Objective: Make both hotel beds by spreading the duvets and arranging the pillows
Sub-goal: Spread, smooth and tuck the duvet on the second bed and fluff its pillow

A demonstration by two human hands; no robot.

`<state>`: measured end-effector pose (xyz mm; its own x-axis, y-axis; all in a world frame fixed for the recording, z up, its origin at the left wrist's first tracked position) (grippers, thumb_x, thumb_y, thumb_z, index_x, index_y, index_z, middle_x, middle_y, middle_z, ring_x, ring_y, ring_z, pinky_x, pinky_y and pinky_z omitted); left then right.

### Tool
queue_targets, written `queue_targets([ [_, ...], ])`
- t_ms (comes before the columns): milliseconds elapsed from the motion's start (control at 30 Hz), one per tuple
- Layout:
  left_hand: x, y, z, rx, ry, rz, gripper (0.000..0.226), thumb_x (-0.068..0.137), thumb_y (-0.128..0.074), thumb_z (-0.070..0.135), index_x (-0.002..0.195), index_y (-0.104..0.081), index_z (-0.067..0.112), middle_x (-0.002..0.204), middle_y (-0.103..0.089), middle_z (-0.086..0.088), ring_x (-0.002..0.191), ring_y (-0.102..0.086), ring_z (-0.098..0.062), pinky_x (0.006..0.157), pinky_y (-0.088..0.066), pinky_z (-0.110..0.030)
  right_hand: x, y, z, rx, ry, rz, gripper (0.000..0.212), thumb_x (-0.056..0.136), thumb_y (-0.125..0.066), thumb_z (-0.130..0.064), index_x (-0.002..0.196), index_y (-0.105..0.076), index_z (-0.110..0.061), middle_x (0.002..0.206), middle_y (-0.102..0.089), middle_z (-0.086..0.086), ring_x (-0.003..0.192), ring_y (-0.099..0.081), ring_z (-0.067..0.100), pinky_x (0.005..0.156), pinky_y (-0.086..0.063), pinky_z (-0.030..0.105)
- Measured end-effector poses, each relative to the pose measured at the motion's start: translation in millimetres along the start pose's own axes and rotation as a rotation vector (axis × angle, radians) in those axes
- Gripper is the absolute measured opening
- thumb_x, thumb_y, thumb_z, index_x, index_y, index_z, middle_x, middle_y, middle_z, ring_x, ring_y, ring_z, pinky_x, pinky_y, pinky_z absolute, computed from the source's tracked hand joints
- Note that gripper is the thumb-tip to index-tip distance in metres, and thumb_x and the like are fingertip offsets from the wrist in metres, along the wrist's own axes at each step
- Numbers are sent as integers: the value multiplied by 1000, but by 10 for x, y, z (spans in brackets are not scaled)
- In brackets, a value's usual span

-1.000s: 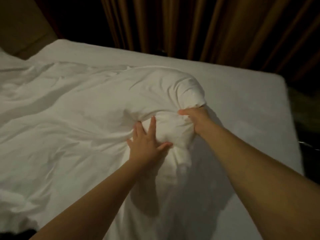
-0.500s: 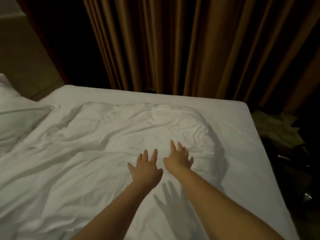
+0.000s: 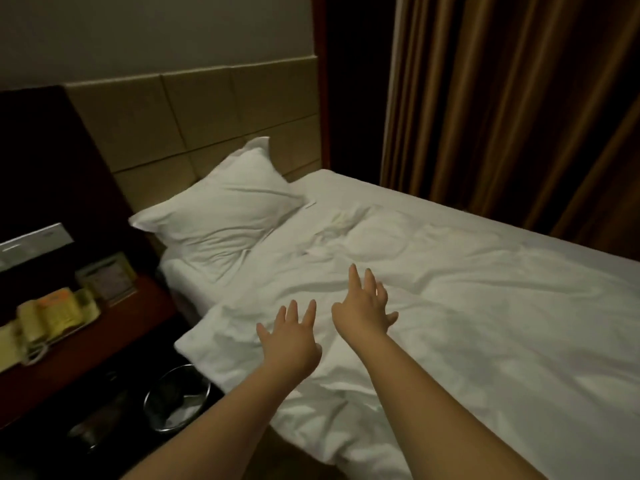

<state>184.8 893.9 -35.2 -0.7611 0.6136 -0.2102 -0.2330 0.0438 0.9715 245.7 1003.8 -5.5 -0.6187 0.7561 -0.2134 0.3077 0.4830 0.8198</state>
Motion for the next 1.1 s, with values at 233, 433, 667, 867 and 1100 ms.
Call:
queue_targets([
  [233, 241, -234, -975, -55, 94, -55, 75, 95, -43, 39, 150, 8, 34, 160, 6, -3, 147, 3, -23, 113, -7, -57, 81, -883, -639, -98, 44, -121, 77, 94, -48, -23, 151, 3, -36, 160, 11, -7, 147, 5, 23, 113, -11, 59],
  [433, 740, -633, -1612, -154, 190, -177, 74, 94, -43, 36, 150, 6, 34, 159, 8, -3, 146, 3, -25, 113, -5, -58, 598, -1754, -836, -196, 6, -275, 76, 95, -48, -29, 151, 3, -36, 160, 11, -7, 147, 2, 23, 113, -17, 56],
  [667, 1619, -943, -2393, -302, 367, -271, 73, 96, -43, 38, 150, 6, 32, 159, 9, -4, 146, 4, -25, 114, -6, -55, 1482, -2609, -1380, -363, 126, -392, 76, 94, -49, -26, 152, 0, -34, 160, 7, -7, 146, 0, 25, 114, -17, 53],
  [867, 1762, -1583, -2900, -495, 568, -468, 73, 96, -41, 41, 151, 5, 28, 159, -1, -4, 144, -12, -30, 112, -18, -53, 1776, -3245, -1488, -552, 108, -578, 80, 92, -51, -29, 149, 4, -41, 158, 14, -11, 145, 5, 33, 111, -18, 60],
  [1100, 2243, -1742, -3039, -516, 462, -471, 77, 93, -47, 42, 150, 4, 33, 157, -6, -5, 138, -24, -32, 104, -32, -45, 1954, -3467, -1490, -543, -12, -622, 90, 90, -59, -39, 150, 7, -39, 159, 16, -7, 145, 11, 36, 110, -15, 65],
])
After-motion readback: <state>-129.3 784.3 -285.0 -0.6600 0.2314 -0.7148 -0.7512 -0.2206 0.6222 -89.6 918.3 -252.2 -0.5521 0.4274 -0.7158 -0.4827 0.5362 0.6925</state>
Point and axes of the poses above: each hand's wrist, its own x-axis towards the middle knuckle, its own y-axis out of the back of the hand, z = x × y, the point moved 7 cm from there along x, towards the middle knuckle
